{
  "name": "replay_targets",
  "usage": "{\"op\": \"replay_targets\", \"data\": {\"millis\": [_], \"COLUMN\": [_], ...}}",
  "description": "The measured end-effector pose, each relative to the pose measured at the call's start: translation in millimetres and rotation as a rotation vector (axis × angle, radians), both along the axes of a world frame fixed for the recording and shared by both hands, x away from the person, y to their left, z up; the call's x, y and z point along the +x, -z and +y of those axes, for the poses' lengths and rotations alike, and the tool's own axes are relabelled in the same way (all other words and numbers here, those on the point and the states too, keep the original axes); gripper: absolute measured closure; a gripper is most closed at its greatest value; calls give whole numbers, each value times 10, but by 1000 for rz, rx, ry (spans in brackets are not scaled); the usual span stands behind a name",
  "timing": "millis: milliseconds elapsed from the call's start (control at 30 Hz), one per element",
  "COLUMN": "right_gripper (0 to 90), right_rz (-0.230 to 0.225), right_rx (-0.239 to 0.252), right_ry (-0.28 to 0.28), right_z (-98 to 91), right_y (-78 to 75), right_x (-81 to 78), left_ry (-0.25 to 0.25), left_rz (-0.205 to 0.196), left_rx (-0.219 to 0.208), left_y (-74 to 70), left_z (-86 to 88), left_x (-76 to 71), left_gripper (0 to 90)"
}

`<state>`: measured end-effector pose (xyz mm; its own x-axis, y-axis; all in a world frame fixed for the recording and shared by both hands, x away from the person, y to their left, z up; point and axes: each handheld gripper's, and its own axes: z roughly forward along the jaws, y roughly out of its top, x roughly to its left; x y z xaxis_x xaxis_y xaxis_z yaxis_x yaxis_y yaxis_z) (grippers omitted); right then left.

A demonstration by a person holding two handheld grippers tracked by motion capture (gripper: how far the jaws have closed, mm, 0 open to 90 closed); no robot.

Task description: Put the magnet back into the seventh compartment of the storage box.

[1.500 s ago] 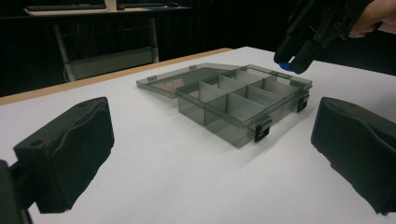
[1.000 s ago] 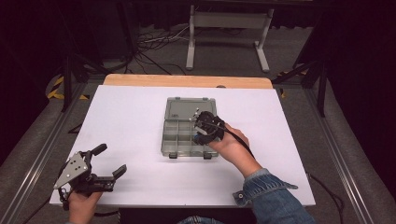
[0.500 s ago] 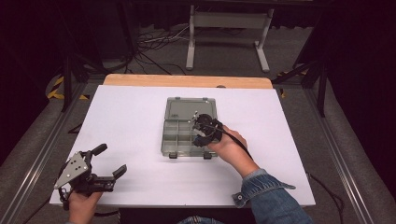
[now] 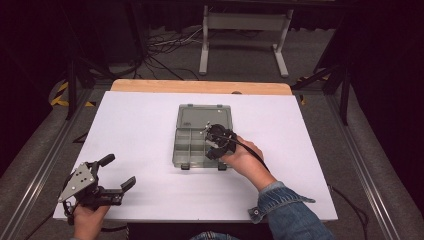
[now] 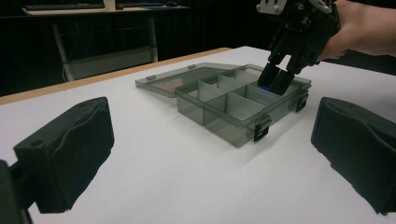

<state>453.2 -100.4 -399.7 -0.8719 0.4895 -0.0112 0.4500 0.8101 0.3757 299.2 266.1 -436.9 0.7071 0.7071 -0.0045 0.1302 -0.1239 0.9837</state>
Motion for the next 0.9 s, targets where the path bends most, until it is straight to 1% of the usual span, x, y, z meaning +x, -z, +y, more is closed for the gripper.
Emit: {"op": "replay_targets", "data": {"millis": [367,533,567,600,667,733,767,800,900], "right_gripper": [615,578,551,532,506,471,471,452,404], "right_rz": [22,25,18,0,-18,-30,-30,-33,-51], "right_rx": [-23,-21,-17,-18,-17,-1,-1,5,31], "right_ry": [-7,-7,-4,-5,-2,-3,-3,-1,0], "right_z": [29,28,27,29,24,7,7,-2,-38], "right_y": [49,47,32,16,-17,-60,-60,-82,-145], "right_x": [1,-1,-11,-28,-56,-80,-80,-90,-118], "left_ry": [3,3,1,0,-4,-4,-4,-3,0], "left_rz": [1,2,0,0,-1,0,0,0,0], "left_rx": [1,0,-2,-3,-8,-11,-8,-8,-5], "left_y": [1,1,3,4,9,10,10,10,7], "left_z": [-2,-2,-4,-3,-6,-8,-6,-8,-11], "left_x": [3,4,5,6,10,10,11,12,13], "left_gripper": [2,2,2,2,2,2,2,2,2]}}
